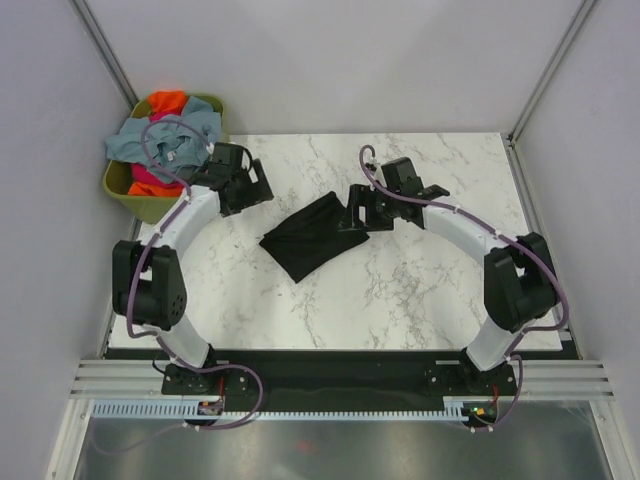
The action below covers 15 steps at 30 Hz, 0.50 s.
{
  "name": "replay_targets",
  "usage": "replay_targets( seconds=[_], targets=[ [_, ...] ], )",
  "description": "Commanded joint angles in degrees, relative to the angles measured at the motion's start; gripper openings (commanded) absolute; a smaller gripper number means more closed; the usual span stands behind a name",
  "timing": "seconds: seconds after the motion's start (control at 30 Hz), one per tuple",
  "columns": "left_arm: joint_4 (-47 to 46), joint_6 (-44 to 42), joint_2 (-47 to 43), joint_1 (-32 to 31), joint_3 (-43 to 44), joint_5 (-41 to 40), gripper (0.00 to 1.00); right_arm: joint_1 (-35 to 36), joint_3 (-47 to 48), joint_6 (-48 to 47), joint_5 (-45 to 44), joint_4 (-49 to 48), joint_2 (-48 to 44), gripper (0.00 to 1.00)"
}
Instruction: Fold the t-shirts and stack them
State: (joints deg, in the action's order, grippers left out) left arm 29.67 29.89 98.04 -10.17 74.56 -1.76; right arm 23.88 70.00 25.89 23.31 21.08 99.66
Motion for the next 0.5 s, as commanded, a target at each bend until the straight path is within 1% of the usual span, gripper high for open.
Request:
replay_targets(
  seconds=[0.0,0.07,0.13,0.2,0.27,0.33,0.37,0.4,0.47],
  targets=[
    [4.25,-4.49,-6.01,-5.28,4.18,-6.23,1.0,1.7,6.02,-1.19,-4.06,3.45,-3.86,0.84],
    [4.69,-4.05,-7.86,-9.05,4.01,-7.2,1.0,1.79,9.61,-1.1,-4.76,3.18,-1.24,0.84],
    [4.69,-2.74,-9.52,-11.17,2.53,-6.68,1.0,1.7,11.82,-1.11,-3.55,1.34,1.4,0.82],
    [4.61,-1.25,-10.67,-13.11,1.03,-4.93,0.99,1.96,15.33,-0.41,-1.35,-0.59,6.58,0.81],
    [4.61,-0.71,-13.38,-14.34,-1.52,-3.44,0.98,3.18,18.84,-0.14,0.15,-0.17,11.58,0.79],
    [4.69,-1.15,-16.11,-14.52,-4.42,-1.85,0.98,4.94,20.69,-1.1,-3.51,2.46,13.19,0.78],
    [4.96,-1.5,-18.13,-14.52,-5.47,-0.89,0.98,6.08,20.53,-1.8,-9.97,3.34,13.54,0.78],
    [5.05,-2.46,-22.06,-14.61,-7.4,-0.7,0.98,8.18,20.18,-2.42,-12.65,3.7,13.46,0.79],
    [6.53,-3.52,-26.74,-14.52,-9.25,-0.79,0.98,9.95,19.74,-3.3,-16.96,4.05,14.24,0.79]
  ],
)
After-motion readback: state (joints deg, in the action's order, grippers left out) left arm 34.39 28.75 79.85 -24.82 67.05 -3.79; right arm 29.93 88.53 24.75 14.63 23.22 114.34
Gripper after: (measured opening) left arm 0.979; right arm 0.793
